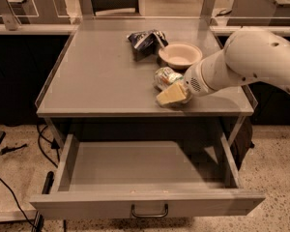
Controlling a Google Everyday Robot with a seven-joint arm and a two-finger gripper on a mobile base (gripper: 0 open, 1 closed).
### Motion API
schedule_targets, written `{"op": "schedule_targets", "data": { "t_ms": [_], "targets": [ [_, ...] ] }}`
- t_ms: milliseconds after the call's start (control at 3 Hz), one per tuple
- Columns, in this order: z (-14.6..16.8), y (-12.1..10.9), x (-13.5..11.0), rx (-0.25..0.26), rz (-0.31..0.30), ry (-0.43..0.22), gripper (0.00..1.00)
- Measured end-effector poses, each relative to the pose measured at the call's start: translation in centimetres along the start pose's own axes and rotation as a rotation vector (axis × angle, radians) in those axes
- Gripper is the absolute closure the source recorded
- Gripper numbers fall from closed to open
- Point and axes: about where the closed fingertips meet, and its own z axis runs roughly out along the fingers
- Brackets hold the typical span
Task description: Place 7up can into top drawer
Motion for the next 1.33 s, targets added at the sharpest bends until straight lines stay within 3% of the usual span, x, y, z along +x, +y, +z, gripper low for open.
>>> {"op": "schedule_targets", "data": {
  "t_ms": [333, 667, 1333],
  "targets": [
    [0.0, 0.0, 0.0, 0.0, 0.0, 0.0, 0.86],
    [0.0, 0.0, 0.0, 0.0, 0.0, 0.0, 1.0],
    [-1.7, 0.1, -0.6, -0.008, -0.018, -0.011, 1.0]
  ]
}}
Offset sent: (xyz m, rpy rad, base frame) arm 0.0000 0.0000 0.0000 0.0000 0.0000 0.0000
